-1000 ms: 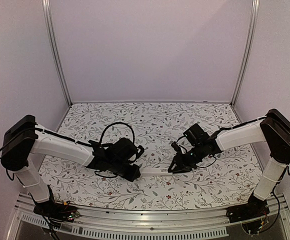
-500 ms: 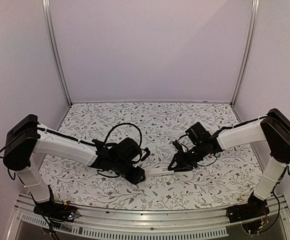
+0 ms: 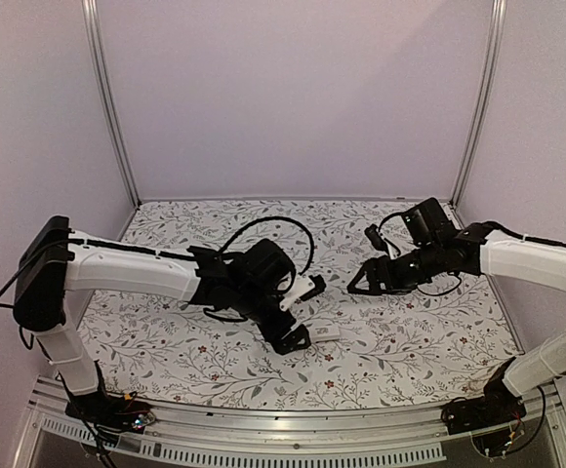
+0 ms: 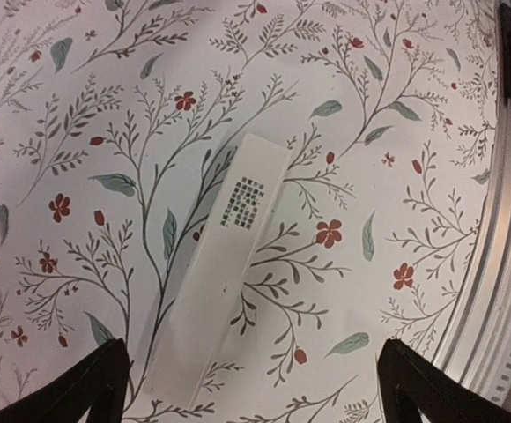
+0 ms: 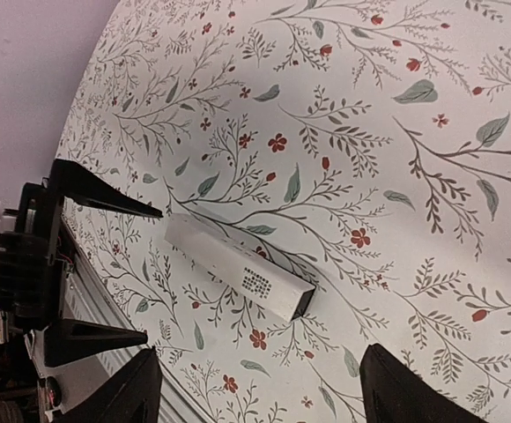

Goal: Load the batteries into the remote control
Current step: Pick up the remote control from the center of the board.

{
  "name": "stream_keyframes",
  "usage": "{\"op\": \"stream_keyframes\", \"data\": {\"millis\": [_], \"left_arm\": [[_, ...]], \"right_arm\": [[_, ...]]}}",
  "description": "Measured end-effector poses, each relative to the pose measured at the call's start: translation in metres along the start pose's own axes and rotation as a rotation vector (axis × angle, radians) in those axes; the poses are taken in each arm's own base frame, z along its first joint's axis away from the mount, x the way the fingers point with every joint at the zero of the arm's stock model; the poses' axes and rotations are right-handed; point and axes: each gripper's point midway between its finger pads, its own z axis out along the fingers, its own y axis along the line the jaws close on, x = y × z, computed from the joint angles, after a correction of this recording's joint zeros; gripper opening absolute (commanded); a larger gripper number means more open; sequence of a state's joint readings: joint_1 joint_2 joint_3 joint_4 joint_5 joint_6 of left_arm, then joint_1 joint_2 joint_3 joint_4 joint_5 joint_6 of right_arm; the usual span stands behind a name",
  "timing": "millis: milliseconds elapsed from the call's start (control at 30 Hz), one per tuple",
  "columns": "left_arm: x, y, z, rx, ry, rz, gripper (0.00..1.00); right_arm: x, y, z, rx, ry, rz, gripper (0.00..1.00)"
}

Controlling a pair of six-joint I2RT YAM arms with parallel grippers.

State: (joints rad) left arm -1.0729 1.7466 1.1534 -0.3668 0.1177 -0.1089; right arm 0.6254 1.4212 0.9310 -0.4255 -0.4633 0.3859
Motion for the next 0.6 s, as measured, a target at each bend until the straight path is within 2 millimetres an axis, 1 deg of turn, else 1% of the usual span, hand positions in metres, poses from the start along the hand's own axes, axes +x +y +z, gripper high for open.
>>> {"op": "stream_keyframes", "data": {"millis": [67,167,267,367,467,533,600], "left_arm": [[0.003,-0.002,0.011,0.016,0.042,0.047,0.95],[0.007,-0.002,0.025,0.033,0.099,0.104,0.9],[0.011,-0.001,0.036,0.043,0.151,0.151,0.86],[0.014,0.001,0.041,0.053,0.187,0.186,0.8],[0.017,0.003,0.047,0.057,0.214,0.214,0.73],[0.018,0.006,0.049,0.055,0.225,0.22,0.67],[0.021,0.009,0.051,0.055,0.243,0.227,0.64]], "right_arm": [[-0.008,0.006,-0.023,0.033,-0.06,-0.056,0.84],[-0.019,0.015,-0.058,0.073,-0.169,-0.128,0.98],[-0.031,0.027,-0.099,0.093,-0.337,-0.19,0.99],[-0.028,0.029,-0.132,0.108,-0.481,-0.209,0.99],[-0.022,0.025,-0.149,0.129,-0.561,-0.199,0.99],[-0.02,0.023,-0.155,0.138,-0.592,-0.191,0.99],[-0.019,0.021,-0.157,0.143,-0.604,-0.186,0.99]]}}
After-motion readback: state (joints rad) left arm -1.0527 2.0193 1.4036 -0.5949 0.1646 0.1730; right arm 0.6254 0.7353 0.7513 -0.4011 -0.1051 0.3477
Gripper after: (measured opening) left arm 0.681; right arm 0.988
